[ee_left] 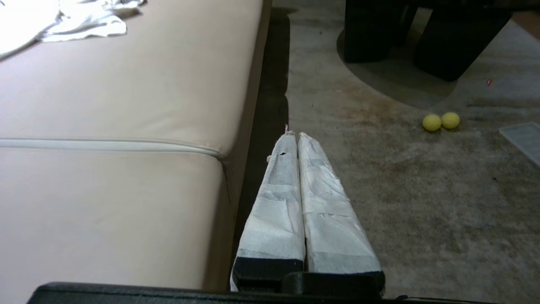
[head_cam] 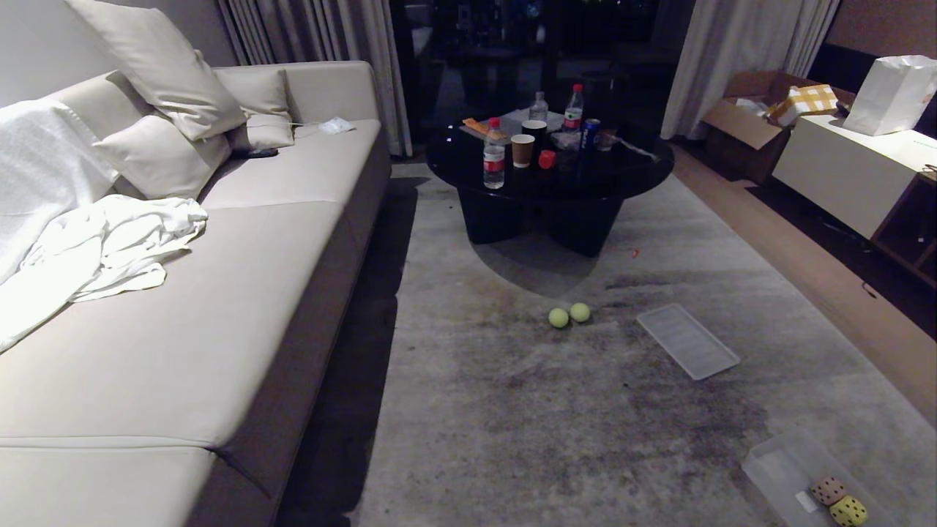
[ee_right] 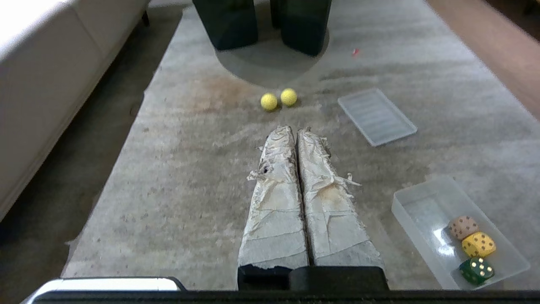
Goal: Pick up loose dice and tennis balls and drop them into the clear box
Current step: Find toys out of the box
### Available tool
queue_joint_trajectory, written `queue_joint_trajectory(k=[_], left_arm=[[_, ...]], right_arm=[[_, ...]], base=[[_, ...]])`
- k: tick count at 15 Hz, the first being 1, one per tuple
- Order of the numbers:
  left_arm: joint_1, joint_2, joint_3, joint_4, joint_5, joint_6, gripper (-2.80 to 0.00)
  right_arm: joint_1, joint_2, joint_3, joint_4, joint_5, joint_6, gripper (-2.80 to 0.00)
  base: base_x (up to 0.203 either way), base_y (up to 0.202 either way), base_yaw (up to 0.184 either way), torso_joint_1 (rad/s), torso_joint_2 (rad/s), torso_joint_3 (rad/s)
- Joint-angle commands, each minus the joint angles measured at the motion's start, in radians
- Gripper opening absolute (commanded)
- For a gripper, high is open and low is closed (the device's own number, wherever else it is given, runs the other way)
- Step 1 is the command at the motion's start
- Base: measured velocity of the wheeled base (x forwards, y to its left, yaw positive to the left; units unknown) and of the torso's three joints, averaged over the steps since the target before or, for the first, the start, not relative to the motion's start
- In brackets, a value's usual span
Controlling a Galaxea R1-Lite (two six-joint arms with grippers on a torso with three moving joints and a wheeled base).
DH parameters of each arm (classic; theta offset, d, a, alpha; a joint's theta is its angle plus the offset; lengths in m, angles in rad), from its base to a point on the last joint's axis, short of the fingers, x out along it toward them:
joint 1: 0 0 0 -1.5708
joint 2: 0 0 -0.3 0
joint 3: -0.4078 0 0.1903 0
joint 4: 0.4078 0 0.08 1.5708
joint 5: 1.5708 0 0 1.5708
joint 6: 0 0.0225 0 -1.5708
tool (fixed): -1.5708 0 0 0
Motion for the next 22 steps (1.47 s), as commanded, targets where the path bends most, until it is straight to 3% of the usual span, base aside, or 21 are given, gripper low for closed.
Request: queue_joint_trajectory(k=[1,12,22], left_arm=[[0.0,0.002,0.002,0.0,0.0,0.002,-2.8],[0.0,0.002,0.002,0.0,0.0,0.004,-2.8],[0.0,0.002,0.002,0.0,0.0,0.004,-2.8]], right_arm=[[0.001,0.0,0.011,-0.001,0.0,0.0,-2.8],[0.001,0.0,0.011,-0.001,0.0,0.001,-2.8],[-0.001,0.0,0.011,-0.001,0.0,0.001,-2.8]], base=[[0.0,0.0,0.0,0.002,0.01,-0.144],[0.0,0.0,0.0,0.001,0.0,-0.01],[0.173,0.0,0.0,0.004,0.0,0.002]])
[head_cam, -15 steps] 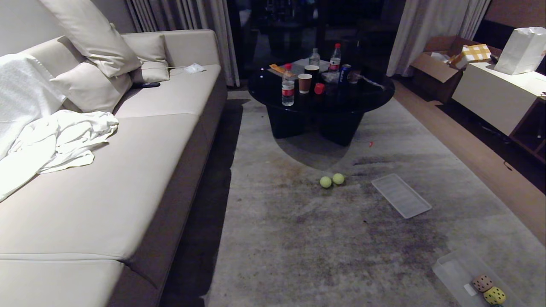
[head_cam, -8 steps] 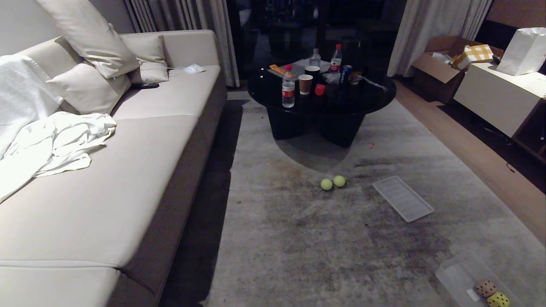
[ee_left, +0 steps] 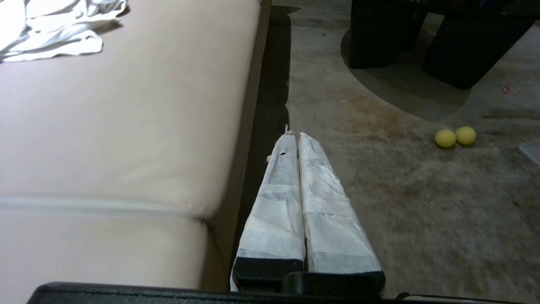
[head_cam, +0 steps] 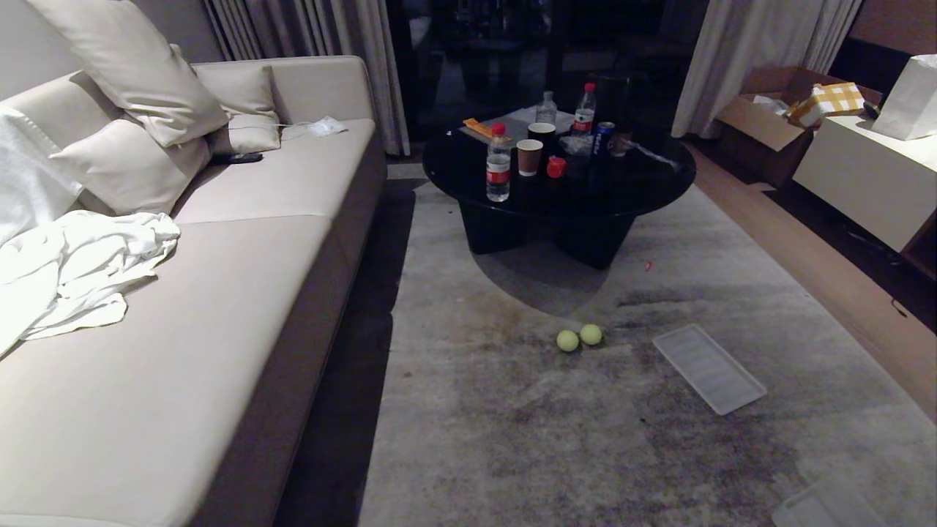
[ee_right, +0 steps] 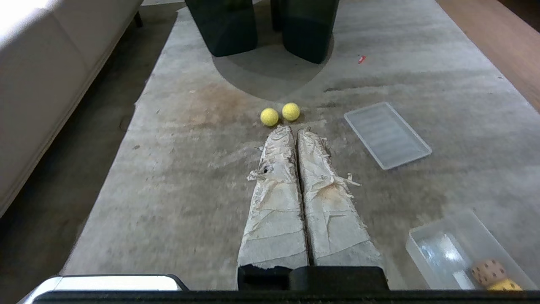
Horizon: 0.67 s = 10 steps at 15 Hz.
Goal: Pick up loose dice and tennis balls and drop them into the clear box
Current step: Find toys out of the box
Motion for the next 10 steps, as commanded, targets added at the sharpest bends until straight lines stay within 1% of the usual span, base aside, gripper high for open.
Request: queue_joint_trajectory(k=[1,10], left_arm=[[0.0,0.002,0.002,0.0,0.0,0.0,-2.8],[0.0,0.002,0.002,0.0,0.0,-0.002,-2.8]], right_arm=[[0.001,0.0,0.011,0.0,0.001,0.0,-2.8],[-0.001,0.0,0.011,0.0,0.001,0.0,-2.8]], base=[[0.184,0.0,-0.001,0.002,0.0,-0.005],[0.182,0.0,0.0,0.003,0.0,0.003]])
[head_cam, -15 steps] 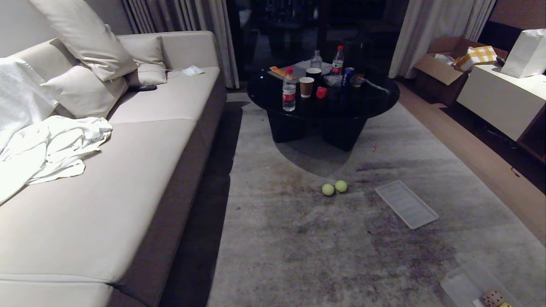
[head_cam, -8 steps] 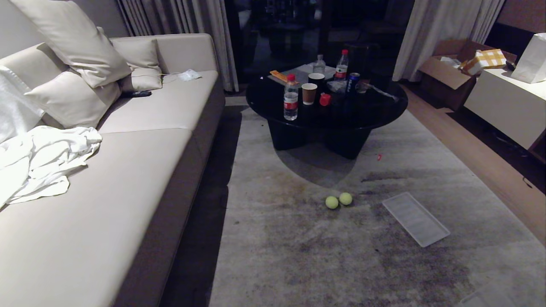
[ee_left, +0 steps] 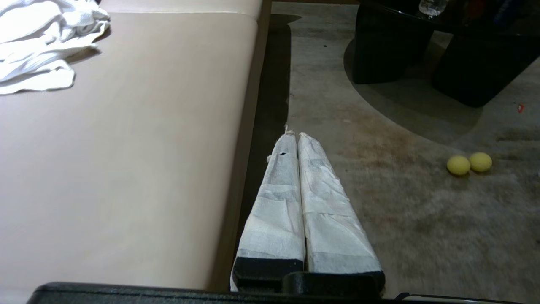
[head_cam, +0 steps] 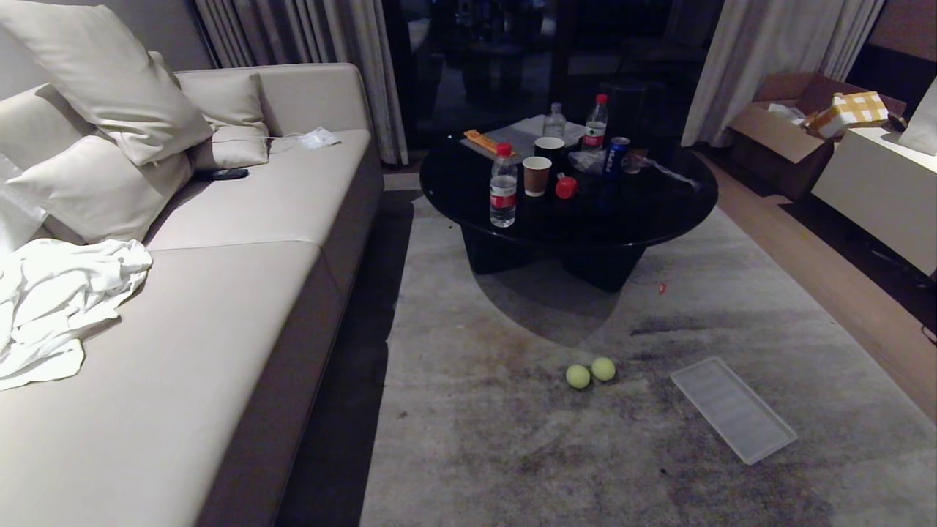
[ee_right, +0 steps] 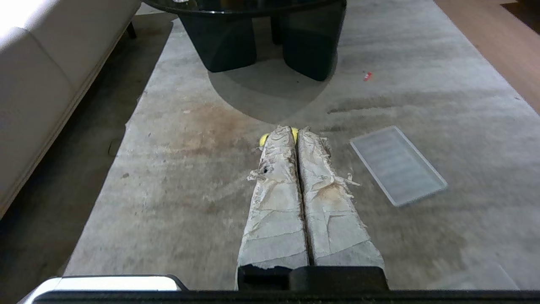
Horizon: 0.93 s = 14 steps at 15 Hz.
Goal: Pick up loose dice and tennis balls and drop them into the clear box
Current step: Find toys out of the box
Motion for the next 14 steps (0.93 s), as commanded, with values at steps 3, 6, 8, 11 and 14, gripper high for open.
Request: queue_joint_trajectory(k=[3,6,8,11,14], left_arm=[[0.0,0.002,0.002,0.0,0.0,0.0,-2.8],[0.0,0.002,0.002,-0.002,0.0,0.001,-2.8],[0.0,0.002,0.002,-0.001,0.0,-0.001,-2.8],[0.0,0.002,0.002,-0.001,0.0,-0.001,-2.8],[0.0,0.002,0.002,-0.002,0.0,-0.001,-2.8]], right_arm=[[0.001,0.0,0.011,-0.001,0.0,0.0,-2.8],[0.0,0.0,0.011,-0.001,0.0,0.0,-2.8],[0.001,0.0,0.011,-0.001,0.0,0.0,-2.8],[0.002,0.0,0.011,-0.001,0.0,-0.001,-2.8],[0.0,0.0,0.011,-0.001,0.0,0.0,-2.8]], base=[[0.182,0.0,0.0,-0.002,0.0,0.005],[0.18,0.0,-0.002,0.005,0.0,0.003],[0.185,0.0,-0.001,0.005,0.0,0.002],[0.178,0.0,0.001,-0.002,0.0,0.002],[0.184,0.0,0.0,-0.002,0.01,0.0]])
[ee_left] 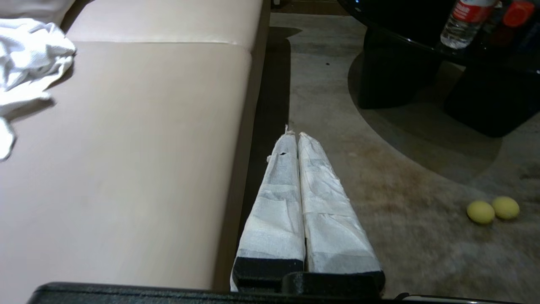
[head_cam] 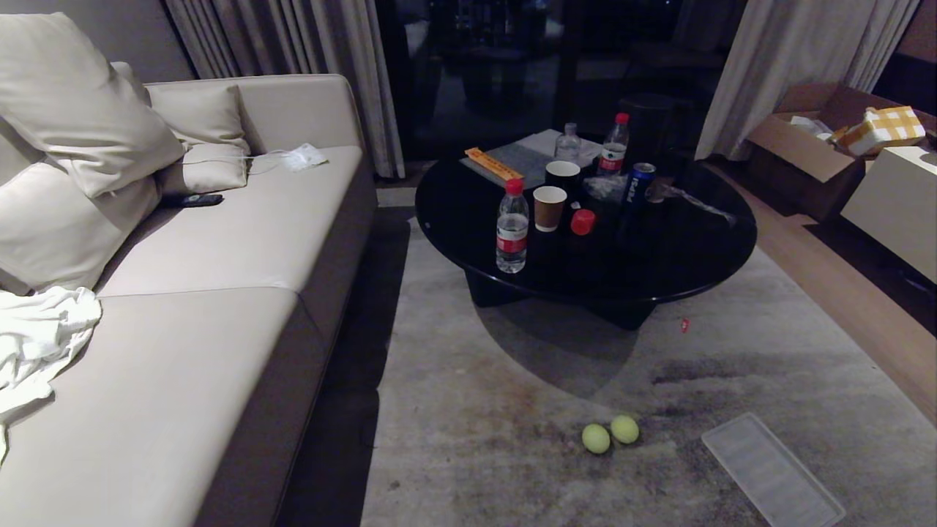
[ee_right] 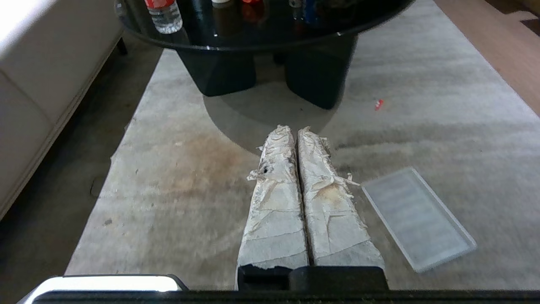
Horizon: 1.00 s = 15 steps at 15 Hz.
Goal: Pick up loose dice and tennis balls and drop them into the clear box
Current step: Find toys out of the box
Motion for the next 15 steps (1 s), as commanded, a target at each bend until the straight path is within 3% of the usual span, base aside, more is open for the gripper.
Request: queue_joint_trajectory(k=[1,9,15], left_arm=[[0.0,0.002,0.002,0.0,0.0,0.001,-2.8],[0.0,0.002,0.002,0.0,0.0,-0.004,-2.8],[0.0,0.002,0.002,0.0,0.0,-0.003,-2.8]], right_arm=[[0.0,0.0,0.011,-0.001,0.0,0.0,-2.8],[0.0,0.0,0.011,-0.001,0.0,0.0,-2.8],[0.001,0.0,0.011,-0.001,0.0,0.0,-2.8]], base=[[0.179,0.0,0.002,0.003,0.01,0.005],[0.03,0.0,0.0,0.001,0.0,-0.004],[0.0,0.0,0.0,0.003,0.0,-0.166]])
